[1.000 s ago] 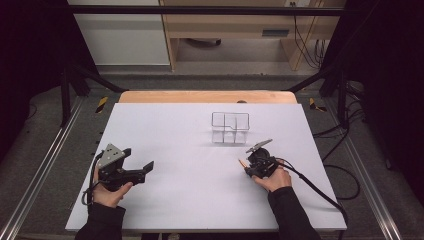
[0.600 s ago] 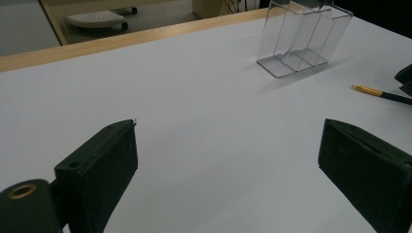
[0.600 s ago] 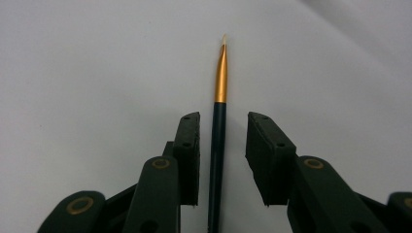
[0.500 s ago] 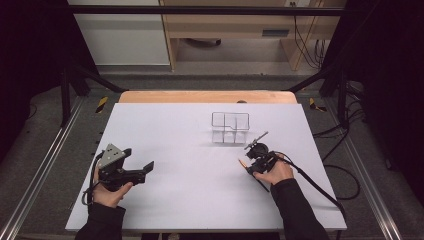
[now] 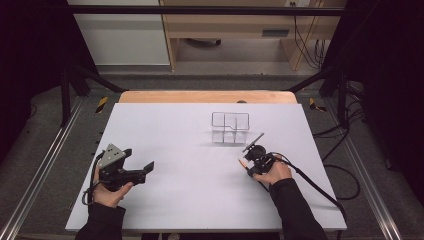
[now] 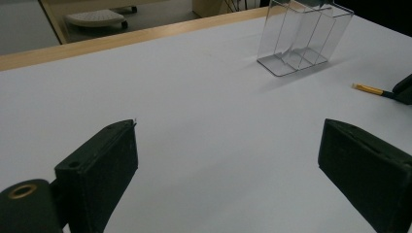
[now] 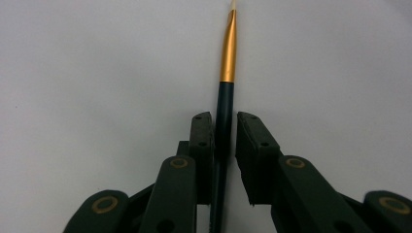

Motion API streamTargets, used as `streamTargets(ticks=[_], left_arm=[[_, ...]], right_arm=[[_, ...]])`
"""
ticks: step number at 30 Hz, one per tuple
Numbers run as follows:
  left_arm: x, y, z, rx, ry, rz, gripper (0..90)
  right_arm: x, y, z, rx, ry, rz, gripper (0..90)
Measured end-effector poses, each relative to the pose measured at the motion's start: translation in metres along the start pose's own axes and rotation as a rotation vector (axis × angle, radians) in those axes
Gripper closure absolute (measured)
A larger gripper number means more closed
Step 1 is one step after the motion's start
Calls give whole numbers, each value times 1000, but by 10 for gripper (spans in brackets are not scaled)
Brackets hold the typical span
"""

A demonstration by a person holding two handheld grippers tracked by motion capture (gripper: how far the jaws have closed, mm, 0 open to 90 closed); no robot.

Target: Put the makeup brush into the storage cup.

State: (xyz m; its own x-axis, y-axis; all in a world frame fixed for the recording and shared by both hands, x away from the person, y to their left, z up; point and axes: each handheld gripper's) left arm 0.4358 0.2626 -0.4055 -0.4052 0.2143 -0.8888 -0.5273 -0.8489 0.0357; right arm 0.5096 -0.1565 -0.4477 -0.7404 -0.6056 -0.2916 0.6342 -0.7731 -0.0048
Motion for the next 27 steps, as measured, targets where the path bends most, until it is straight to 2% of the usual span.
streamTargets(ticks=[8, 10, 18, 23, 27], left_arm=[[0, 0, -1, 0, -4, -2, 63], [0, 0, -1, 0, -6, -3, 63], [0, 1, 0, 0, -3, -1, 64], [0, 0, -1, 0, -4, 4, 64], [0, 2, -2, 1, -9, 1, 64]], right_arm=[[0, -1, 0, -3, -12, -6, 831], [0, -2, 0, -3, -15, -22, 833], [1, -1, 2, 2, -12, -26, 836], [2, -2, 11, -15, 30, -38, 836], [6, -2, 20, -31, 94, -42, 837]])
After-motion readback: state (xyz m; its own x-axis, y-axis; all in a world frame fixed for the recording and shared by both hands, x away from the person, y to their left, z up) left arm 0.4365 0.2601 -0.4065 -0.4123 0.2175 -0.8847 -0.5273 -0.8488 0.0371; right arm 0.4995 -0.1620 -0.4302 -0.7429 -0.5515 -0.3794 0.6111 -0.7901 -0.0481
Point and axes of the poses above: each handheld gripper's, and its own axes: z roughly backward along the jaws, x roughly out of its underside, y roughly to its right
